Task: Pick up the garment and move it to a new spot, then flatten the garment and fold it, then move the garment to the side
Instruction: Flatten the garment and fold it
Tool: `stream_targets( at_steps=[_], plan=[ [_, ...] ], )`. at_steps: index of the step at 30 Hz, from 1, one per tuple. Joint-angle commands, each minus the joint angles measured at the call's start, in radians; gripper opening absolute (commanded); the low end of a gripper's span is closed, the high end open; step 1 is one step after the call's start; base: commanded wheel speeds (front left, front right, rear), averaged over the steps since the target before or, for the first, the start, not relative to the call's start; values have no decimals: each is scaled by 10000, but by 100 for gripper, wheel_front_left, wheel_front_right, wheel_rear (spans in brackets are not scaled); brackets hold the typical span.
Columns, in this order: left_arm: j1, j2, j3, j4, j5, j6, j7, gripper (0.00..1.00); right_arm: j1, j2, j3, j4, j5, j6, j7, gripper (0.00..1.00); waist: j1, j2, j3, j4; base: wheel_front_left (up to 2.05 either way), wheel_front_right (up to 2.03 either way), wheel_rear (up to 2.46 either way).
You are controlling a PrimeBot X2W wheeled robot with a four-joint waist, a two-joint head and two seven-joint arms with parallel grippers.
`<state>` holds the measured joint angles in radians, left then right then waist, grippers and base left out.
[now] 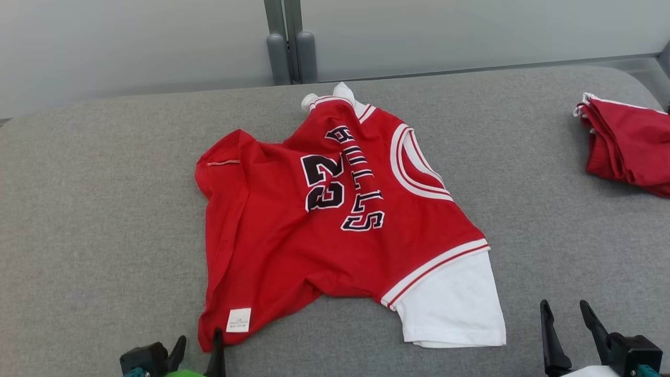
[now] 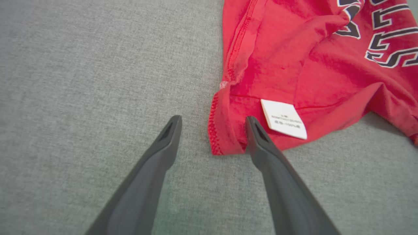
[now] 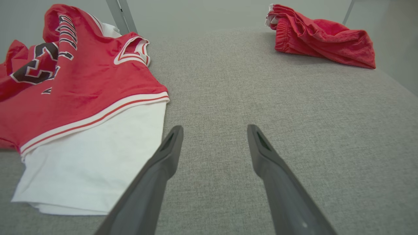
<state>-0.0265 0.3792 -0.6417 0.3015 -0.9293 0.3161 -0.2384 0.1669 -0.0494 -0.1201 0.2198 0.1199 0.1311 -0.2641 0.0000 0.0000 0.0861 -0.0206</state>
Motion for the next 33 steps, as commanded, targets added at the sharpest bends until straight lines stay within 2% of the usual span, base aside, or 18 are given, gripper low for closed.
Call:
stream_targets(
  at_steps=[1, 2, 3, 5, 11, 16, 26, 33],
  plan=[
    [-277, -10, 18, 162, -28, -155, 35, 100, -97, -23, 14, 6, -6, -8, -1, 100, 0, 0, 41, -15, 0, 0, 0],
    [-327, -78, 69, 225, -140, -231, 34, 80, -123, -23, 23, 7, -27, -8, -1, 100, 0, 0, 53, -26, 0, 0, 0],
    [-375, -109, 106, 313, -227, -338, 59, 46, -144, -23, 20, 2, -53, -8, -1, 100, 0, 0, 63, -38, 0, 0, 0],
    [-500, -121, 166, 440, -352, -516, 59, 0, -158, -23, -14, -19, -87, -8, -1, 100, 0, 0, 85, -47, 0, 0, 0],
    [-707, -147, 368, 669, -728, -1035, 180, 0, -171, -23, -24, -13, -114, -8, -1, 100, 0, 0, 189, -41, 0, 0, 0],
    [-442, -214, 996, -151, -1559, -1572, 103, 0, -147, -23, -113, -46, -66, -8, -1, 100, 0, 0, 268, 71, 0, 0, 0],
    [52, 515, 1408, -2644, -1844, -1553, 300, 0, -212, -23, -234, -96, -111, -8, -1, 100, 0, 0, 385, 347, 0, 0, 0],
    [712, 635, 1096, -3058, -1944, -1846, 391, 0, -237, -23, -156, -58, -79, -8, -1, 100, 0, 0, 374, 306, 0, 0, 0]
  ],
)
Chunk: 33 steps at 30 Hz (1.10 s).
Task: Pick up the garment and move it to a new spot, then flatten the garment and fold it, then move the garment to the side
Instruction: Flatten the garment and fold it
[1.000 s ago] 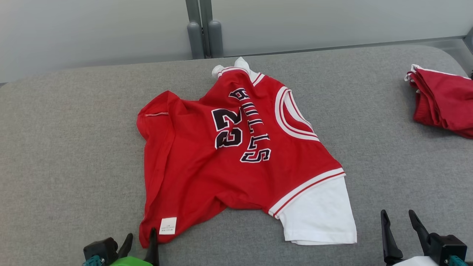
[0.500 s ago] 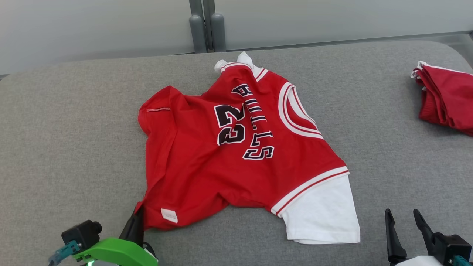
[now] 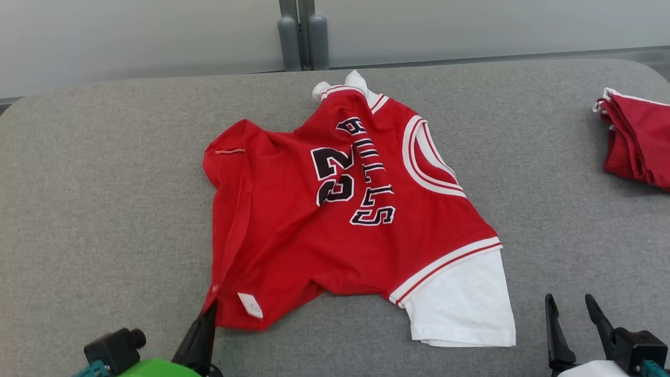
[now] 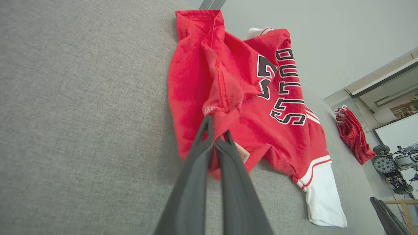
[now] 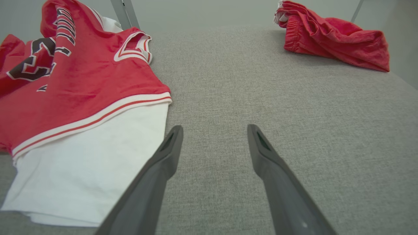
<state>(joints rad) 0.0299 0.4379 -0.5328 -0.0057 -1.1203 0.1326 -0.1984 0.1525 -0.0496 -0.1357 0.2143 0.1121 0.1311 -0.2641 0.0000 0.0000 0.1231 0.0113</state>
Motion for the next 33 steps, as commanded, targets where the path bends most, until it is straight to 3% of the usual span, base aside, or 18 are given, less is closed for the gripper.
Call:
stream_targets(
  at_steps=[1, 7, 8, 9, 11, 12, 13, 14, 21, 27, 28, 29, 30, 33],
  plan=[
    [294, 26, -34, 61, -59, -74, -47, 0, -102, -23, -28, -5, 7, -8, -1, 100, 0, 0, 10, -25, 0, 0, 0],
    [668, -119, -145, 1081, -217, -429, -141, 0, -10, -20, -125, -25, -3, -8, -1, 100, 0, 0, 110, 50, 0, 0, 0],
    [574, -165, -172, 1301, -146, -464, -175, 7, -7, -18, -116, -18, -23, -8, -1, 100, 0, 0, 118, 70, 0, 0, 0],
    [450, -320, -153, 1529, -200, -508, -224, 24, -16, -23, -122, -11, -40, -8, -1, 100, 0, 0, 128, 91, 0, 0, 0],
    [250, -455, -134, 1962, -268, -682, -250, 34, -91, -23, -104, 13, -72, -8, -1, 100, 0, 0, 138, 107, 0, 0, 0],
    [158, -487, -101, 2205, -286, -758, -285, 48, -145, -23, -92, 18, -90, -8, -1, 100, 0, 0, 141, 107, 0, 0, 0],
    [86, -512, -82, 2382, -222, -776, -320, 80, -175, -20, -79, 19, -101, -8, -1, 100, 0, 0, 137, 100, 0, 0, 0],
    [20, -555, -77, 2556, -149, -766, -339, 100, -184, -20, -70, 23, -121, -8, -1, 100, 0, 0, 128, 85, 0, 0, 0],
    [-273, -403, -9, 2795, -93, -936, -302, 100, -26, -21, -64, 38, -101, -8, -1, 100, 0, 0, 40, -29, 0, 0, 0],
    [-498, -240, -122, 2791, 103, -668, -21, 100, -81, -21, 66, 124, 18, -8, -1, 100, 0, 0, -41, -217, 0, 0, 0],
    [-488, -231, -136, 2818, 99, -606, 38, 75, -101, -23, 88, 131, 31, -8, -1, 100, 0, 0, -67, -274, 0, 0, 0],
    [-467, -207, -163, 2824, 77, -614, 123, 31, -112, -23, 95, 131, 40, -8, -1, 100, 0, 0, -91, -324, 0, 0, 0],
    [-451, -178, -165, 2799, 88, -628, 121, 0, -100, -23, 85, 127, 53, -8, -1, 100, 0, 0, -117, -368, 0, 0, 0],
    [-402, -85, -188, 2695, 194, -557, 127, 0, 14, -20, 68, 121, 42, -8, -1, 100, 0, 0, -201, -468, 0, 0, 0]
  ],
)
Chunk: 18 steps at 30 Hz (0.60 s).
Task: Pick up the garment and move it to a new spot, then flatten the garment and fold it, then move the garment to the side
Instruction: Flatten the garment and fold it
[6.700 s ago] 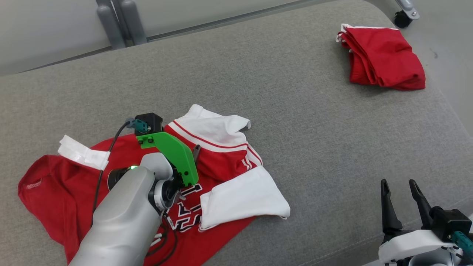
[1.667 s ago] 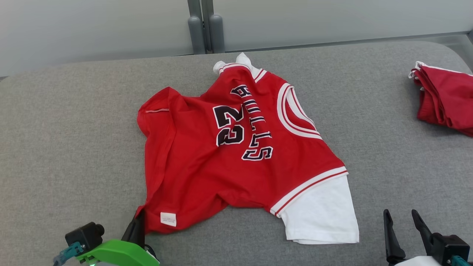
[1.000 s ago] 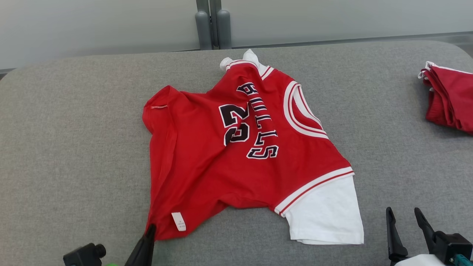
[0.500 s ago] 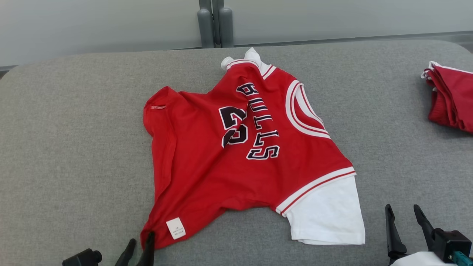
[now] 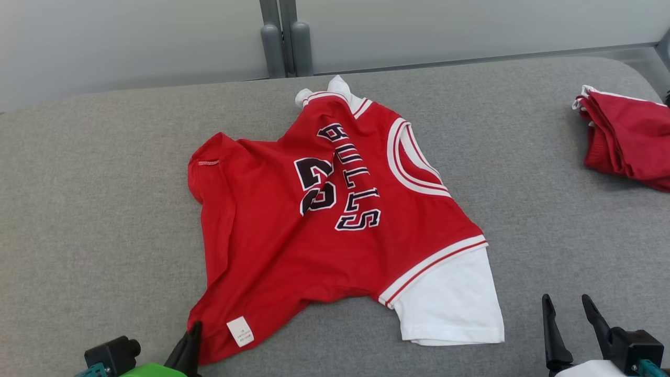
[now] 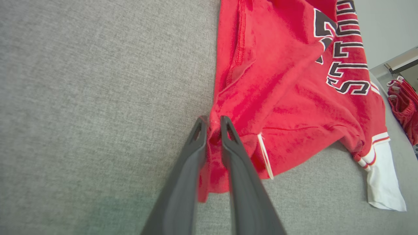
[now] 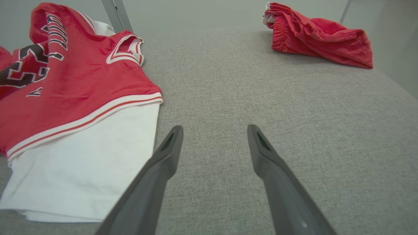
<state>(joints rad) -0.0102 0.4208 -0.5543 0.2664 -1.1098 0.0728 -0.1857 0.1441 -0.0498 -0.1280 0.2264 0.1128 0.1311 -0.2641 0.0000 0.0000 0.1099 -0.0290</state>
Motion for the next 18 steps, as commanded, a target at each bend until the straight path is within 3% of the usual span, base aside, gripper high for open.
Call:
stream_targets(
  at_steps=[1, 10, 18],
  plan=[
    [-23, 102, 39, -128, 74, 39, -10, 0, 135, -18, -34, 10, 25, -8, -1, 100, 0, 0, -99, -90, 0, 0, 0],
    [-1104, 384, 110, -1018, 256, 162, 540, 0, -39, -18, 156, 136, 148, -8, -1, 100, 0, 0, -283, -581, 0, 0, 0],
    [-3342, -58, -29, -1373, 648, -195, 899, 0, 62, -19, 175, 263, 317, -8, -1, 100, 0, 0, -248, -975, 0, 0, 0]
  ],
)
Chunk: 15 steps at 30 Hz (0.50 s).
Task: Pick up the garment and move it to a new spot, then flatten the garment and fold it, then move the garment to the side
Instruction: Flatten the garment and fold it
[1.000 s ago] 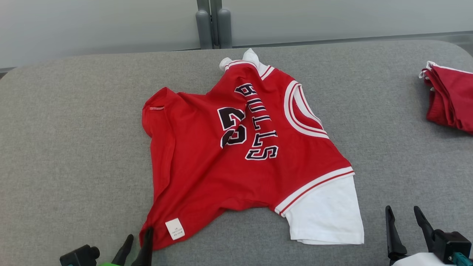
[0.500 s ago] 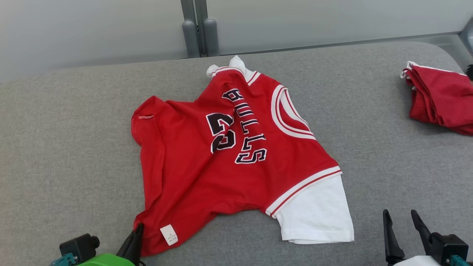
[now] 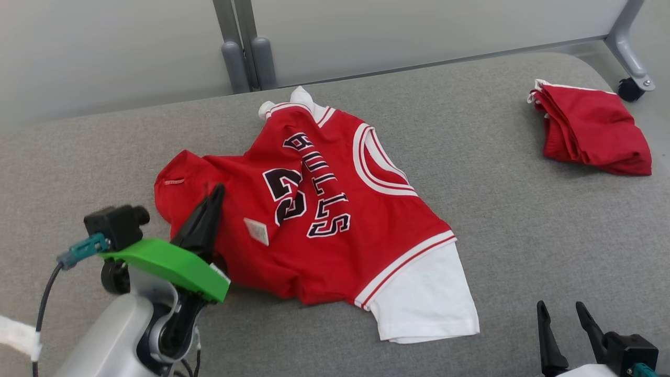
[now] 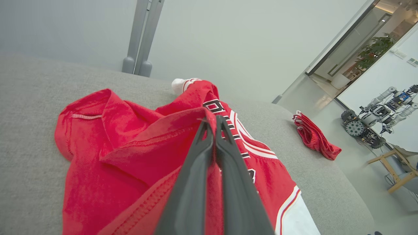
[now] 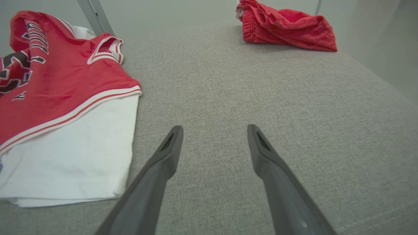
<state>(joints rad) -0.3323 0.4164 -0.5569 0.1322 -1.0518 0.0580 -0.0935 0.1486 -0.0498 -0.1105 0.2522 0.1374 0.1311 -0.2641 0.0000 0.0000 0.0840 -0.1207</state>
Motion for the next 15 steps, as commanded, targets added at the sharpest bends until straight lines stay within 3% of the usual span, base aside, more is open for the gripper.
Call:
stream_targets(
  at_steps=[1, 9, 15],
  plan=[
    [-403, -101, -36, -142, 158, -211, -104, 0, 53, -16, 12, 28, 87, -8, -1, 100, 0, 0, 16, -80, 0, 0, 0],
    [-707, -455, -155, -879, 187, -1034, -608, 0, 205, -16, -124, 100, 174, -8, -2, 100, 0, 0, 8, 180, 0, 0, 0],
    [1020, 127, -639, -1230, 41, -1148, -573, 0, 200, -18, -215, 72, 63, -8, -2, 100, 0, 0, 11, 763, 0, 0, 0]
  ],
)
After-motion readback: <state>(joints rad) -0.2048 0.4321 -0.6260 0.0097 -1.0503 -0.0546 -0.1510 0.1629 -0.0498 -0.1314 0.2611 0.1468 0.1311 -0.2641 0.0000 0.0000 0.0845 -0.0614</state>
